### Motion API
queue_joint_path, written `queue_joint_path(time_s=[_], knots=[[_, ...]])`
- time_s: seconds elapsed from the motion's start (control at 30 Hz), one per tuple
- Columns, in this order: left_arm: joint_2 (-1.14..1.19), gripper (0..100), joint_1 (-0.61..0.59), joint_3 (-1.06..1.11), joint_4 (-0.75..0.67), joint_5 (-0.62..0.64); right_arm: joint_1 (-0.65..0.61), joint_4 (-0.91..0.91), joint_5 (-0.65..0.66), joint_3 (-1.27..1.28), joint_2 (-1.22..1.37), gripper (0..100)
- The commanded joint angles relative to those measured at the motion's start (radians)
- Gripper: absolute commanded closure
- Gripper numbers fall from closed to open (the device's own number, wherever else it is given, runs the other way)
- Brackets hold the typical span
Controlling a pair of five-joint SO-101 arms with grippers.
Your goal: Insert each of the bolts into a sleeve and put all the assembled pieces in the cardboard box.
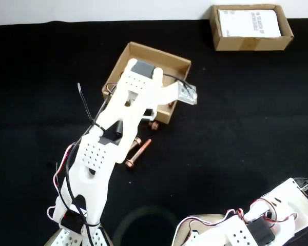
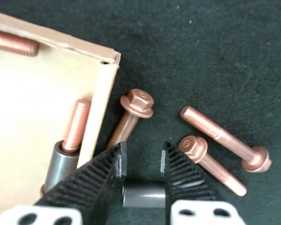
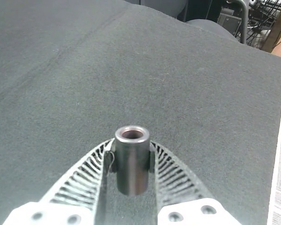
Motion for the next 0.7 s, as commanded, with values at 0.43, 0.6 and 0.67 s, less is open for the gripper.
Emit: queue_joint_path(time_s=[0.43,0.6,0.67], knots=[[0.047,85,0.085,-0.025,-0.009,-0.003,0.001,-0.022,0.068,-0.001,-0.015,99.1],[0.065,84,0.114,-0.028,-0.069,0.057,-0.001,-0.022,0.068,-0.001,-0.015,99.1],[0.085,84,0.127,-0.03,-0.107,0.098,-0.001,-0.022,0.068,-0.001,-0.015,99.1]])
